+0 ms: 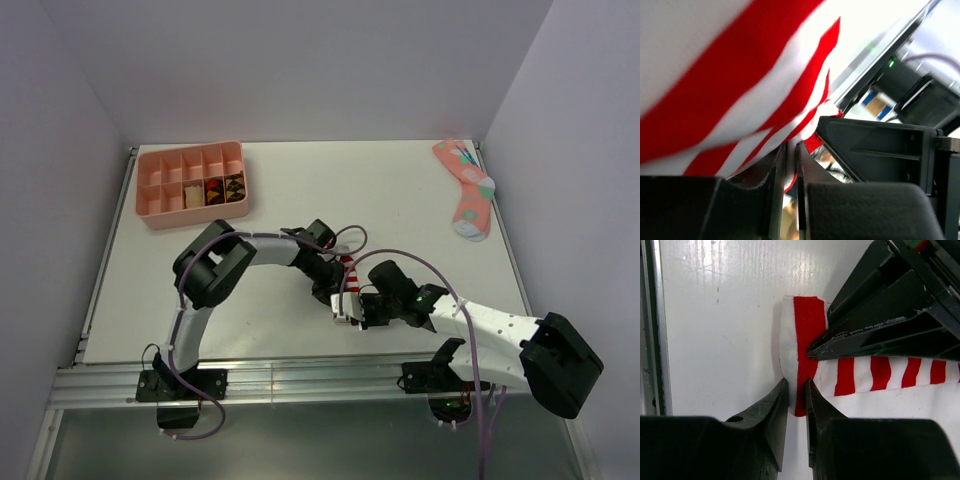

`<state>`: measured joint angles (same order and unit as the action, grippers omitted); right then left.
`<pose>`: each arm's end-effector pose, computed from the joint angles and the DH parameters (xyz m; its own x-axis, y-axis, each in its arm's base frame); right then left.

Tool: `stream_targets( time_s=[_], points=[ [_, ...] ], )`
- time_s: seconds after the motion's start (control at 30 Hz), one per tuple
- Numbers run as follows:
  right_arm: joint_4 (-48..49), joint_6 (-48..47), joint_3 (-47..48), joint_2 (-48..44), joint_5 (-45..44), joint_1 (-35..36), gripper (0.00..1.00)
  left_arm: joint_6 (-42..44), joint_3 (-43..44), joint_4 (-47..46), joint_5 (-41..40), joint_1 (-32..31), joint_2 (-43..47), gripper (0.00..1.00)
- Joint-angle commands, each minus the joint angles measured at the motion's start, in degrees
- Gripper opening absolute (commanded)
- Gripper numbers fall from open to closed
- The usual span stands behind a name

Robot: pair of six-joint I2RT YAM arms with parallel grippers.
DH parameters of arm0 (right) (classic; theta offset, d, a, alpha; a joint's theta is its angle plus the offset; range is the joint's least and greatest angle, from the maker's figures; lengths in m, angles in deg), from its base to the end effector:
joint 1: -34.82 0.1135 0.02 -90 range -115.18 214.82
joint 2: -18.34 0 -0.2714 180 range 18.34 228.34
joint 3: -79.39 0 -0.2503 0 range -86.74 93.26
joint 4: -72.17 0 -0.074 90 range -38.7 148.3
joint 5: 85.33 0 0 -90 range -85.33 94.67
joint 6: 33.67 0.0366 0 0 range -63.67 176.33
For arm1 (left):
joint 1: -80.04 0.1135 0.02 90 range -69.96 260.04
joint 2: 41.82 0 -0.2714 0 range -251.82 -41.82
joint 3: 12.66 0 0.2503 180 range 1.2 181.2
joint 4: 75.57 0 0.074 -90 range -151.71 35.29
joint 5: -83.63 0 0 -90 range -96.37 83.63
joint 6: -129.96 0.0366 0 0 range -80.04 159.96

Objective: Roll the socks
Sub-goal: Roll the sock at the center of the board.

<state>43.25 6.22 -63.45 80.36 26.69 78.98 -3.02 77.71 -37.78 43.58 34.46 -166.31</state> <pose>0.1221 0.1377 0.1609 0.2463 -0.7523 -0.6110 -0.9602 -0.1037 -0.2594 0.2678 -0.3133 0.1041 -0.9135 0.3054 0.2689 0.0044 0.6681 -0.7440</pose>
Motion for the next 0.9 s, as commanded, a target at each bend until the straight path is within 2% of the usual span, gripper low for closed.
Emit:
stream_targets(
  time_s=[0.0, 0.17, 0.33, 0.5, 0.7, 0.87],
  points=[
    [-3.76, 1.59, -1.58, -1.81, 3.37, -0.83, 0.17, -13.25, -6.01, -18.18, -9.43, -0.12, 5.65, 0.18],
    [-7.70, -0.51, 0.08, -1.64, 6.89, -3.20, 0.17, -21.95, -14.54, -32.59, -15.92, -0.56, 11.37, 0.16],
    [-16.49, -6.13, 5.09, 3.45, 13.20, -8.73, 0.17, -25.13, -19.73, -37.89, -23.05, -1.79, 14.35, 0.15],
    [-26.50, -13.78, 13.44, 13.46, 18.58, -15.76, 0.18, -27.94, -24.82, -44.04, -29.55, -3.46, 16.73, 0.14],
    [-38.27, -20.02, 24.07, 27.70, 22.01, -20.87, 0.18, -26.20, -26.41, -46.51, -35.79, -6.01, 18.93, 0.13],
    [-45.24, -22.23, 32.60, 38.50, 22.63, -21.92, 0.19, -18.82, -26.32, -44.93, -43.00, -7.94, 22.18, 0.16]
  ],
)
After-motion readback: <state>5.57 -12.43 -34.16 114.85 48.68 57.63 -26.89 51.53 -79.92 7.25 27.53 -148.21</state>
